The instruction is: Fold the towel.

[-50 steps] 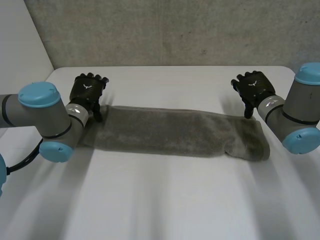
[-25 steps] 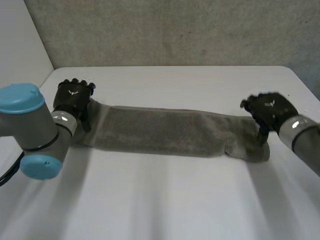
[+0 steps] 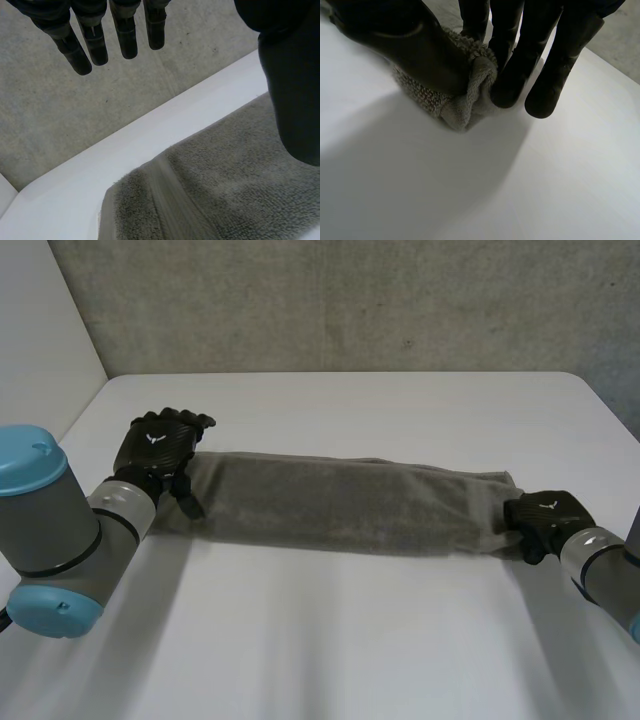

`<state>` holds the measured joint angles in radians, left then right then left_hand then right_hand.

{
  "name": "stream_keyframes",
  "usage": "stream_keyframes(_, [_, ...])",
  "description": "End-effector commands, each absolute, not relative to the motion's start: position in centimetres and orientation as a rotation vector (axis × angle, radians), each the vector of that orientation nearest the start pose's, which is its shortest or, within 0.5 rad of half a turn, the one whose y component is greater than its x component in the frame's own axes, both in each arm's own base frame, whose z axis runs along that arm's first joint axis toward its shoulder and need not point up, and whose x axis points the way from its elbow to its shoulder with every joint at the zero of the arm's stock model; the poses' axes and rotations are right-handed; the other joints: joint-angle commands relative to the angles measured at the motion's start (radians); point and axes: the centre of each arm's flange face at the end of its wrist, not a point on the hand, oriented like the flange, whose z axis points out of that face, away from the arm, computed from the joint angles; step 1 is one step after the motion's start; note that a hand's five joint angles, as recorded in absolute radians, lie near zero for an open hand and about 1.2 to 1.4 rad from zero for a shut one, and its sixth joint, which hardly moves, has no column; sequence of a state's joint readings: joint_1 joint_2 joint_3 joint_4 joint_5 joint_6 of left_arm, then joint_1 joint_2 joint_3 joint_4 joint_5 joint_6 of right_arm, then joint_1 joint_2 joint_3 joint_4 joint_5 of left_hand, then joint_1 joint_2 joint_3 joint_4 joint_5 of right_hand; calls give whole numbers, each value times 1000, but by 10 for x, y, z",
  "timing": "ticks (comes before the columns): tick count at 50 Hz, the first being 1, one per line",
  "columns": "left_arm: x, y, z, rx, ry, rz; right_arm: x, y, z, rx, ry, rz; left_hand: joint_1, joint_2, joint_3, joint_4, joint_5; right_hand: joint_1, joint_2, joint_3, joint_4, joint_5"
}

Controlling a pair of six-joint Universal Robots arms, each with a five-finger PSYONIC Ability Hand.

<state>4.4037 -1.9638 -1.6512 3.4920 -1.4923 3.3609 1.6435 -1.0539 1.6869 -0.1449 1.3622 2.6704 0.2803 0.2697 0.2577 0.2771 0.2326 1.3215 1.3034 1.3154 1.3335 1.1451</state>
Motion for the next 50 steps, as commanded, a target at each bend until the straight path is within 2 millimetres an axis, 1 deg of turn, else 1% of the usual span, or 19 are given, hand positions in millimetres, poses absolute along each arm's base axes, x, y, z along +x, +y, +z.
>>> stream_keyframes(1, [-240,-307,184,709,2330,-2157,155,-335,126,-860,2600,-1684,-73,-62,-50,-69,-199,75,93,81,63,77])
stream_keyframes(4, [-239,-307,184,706,2332,-2152,140,-340,136,-902,2629,-1723,-76,-65,-53,-72,-202,75,93,81,63,77])
stream_keyframes(6, [-239,-307,186,705,2326,-2159,107,-350,145,-921,2720,-1760,-76,-65,-53,-72,-202,75,93,81,63,77])
stream_keyframes(9, [-238,-307,189,699,2317,-2167,88,-355,149,-937,2772,-1777,-76,-65,-53,-72,-202,75,93,81,63,77])
stream_keyframes(11, [-238,-305,195,695,2307,-2181,59,-364,157,-1000,2862,-1795,-81,-71,-59,-78,-208,75,93,81,63,77])
stream_keyframes(14, [-237,-303,198,694,2302,-2186,48,-373,170,-1074,2890,-1838,-84,-74,-62,-81,-211,75,93,81,63,77])
stream_keyframes(20, [-236,-301,207,688,2274,-2214,59,-384,201,-1052,2805,-1972,-87,-77,-65,-84,-214,75,93,81,63,77])
stream_keyframes(22, [-236,-300,211,683,2262,-2226,103,-385,229,-1073,2613,-2104,-90,-80,-68,-87,-217,75,93,81,63,77])
stream_keyframes(25, [-236,-300,214,681,2252,-2237,132,-382,242,-1108,2491,-2162,-90,-80,-68,-87,-217,75,93,81,63,77])
stream_keyframes(27, [-235,-300,218,676,2237,-2250,195,-367,259,-1213,2276,-2224,-93,-83,-71,-90,-220,75,93,81,63,77])
stream_keyframes(28, [-235,-300,218,676,2237,-2250,195,-367,259,-1213,2275,-2224,-93,-83,-71,-90,-220,75,93,81,63,77])
stream_keyframes(29, [-236,-301,219,675,2233,-2253,229,-354,261,-1275,2181,-2227,-93,-83,-71,-90,-220,75,93,81,63,77])
stream_keyframes(30, [-236,-301,220,670,2228,-2260,261,-340,256,-1339,2102,-2207,-93,-83,-71,-90,-220,75,93,81,63,77])
stream_keyframes(31, [-236,-301,220,670,2228,-2260,262,-340,256,-1339,2101,-2207,-93,-83,-71,-90,-220,75,93,81,63,77])
stream_keyframes(33, [-237,-301,221,673,2223,-2267,318,-310,240,-1462,1948,-2154,-93,-83,-71,-90,-220,75,93,81,63,77])
stream_keyframes(34, [-237,-301,221,673,2223,-2267,318,-310,240,-1463,1947,-2154,-93,-83,-71,-90,-220,75,93,81,63,77])
stream_keyframes(38, [-240,-300,221,683,2221,-2275,379,-260,204,-1621,1732,-2064,-93,-83,-71,-90,-220,75,93,81,63,77])
stream_keyframes(44, [-242,-301,218,694,2226,-2271,412,-221,148,-1822,1593,-1936,-96,-86,-74,-93,-223,75,93,81,63,77])
stream_keyframes(50, [-246,-304,214,703,2231,-2270,415,-216,135,-1852,1552,-1876,-96,-86,-74,-93,-223,75,93,81,63,77])
